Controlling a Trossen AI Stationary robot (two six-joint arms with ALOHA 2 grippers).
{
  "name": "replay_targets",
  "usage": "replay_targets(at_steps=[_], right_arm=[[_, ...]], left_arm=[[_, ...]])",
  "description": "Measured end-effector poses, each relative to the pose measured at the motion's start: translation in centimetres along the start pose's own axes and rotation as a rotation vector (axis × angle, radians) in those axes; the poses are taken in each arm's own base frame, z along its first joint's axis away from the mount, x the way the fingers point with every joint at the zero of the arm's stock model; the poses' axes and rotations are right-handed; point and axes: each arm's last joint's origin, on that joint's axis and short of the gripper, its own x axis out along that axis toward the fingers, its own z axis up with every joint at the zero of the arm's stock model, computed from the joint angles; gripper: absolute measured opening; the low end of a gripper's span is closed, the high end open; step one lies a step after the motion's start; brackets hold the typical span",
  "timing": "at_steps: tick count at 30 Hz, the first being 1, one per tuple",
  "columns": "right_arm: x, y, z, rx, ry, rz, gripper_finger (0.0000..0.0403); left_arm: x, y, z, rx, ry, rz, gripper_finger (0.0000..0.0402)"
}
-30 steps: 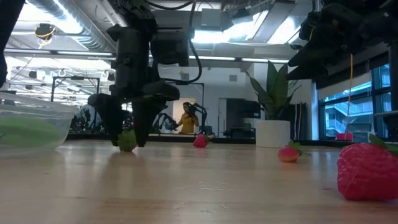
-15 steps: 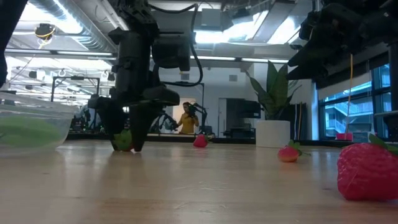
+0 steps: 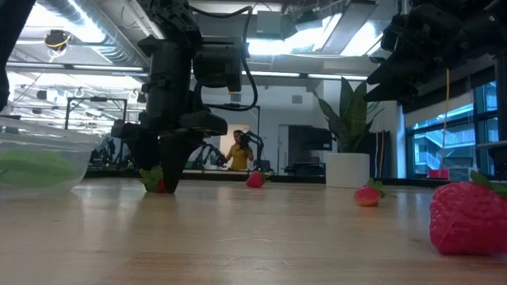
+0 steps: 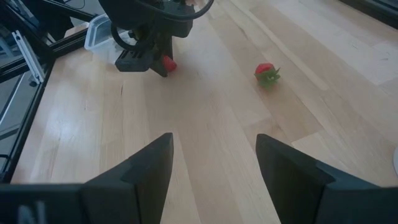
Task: Pick and placing Produce into tupperware
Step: Put the red strawberry into the transparent bin
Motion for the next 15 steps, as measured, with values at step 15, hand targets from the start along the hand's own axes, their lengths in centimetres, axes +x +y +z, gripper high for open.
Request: replay_targets(at_steps=[15], right_arm=[[0.0, 0.0, 0.0, 0.001, 0.0, 0.0, 0.0232]], left_arm=[[-0.02, 0.0, -0.02, 0.015, 0.001, -0.001, 0.0153]])
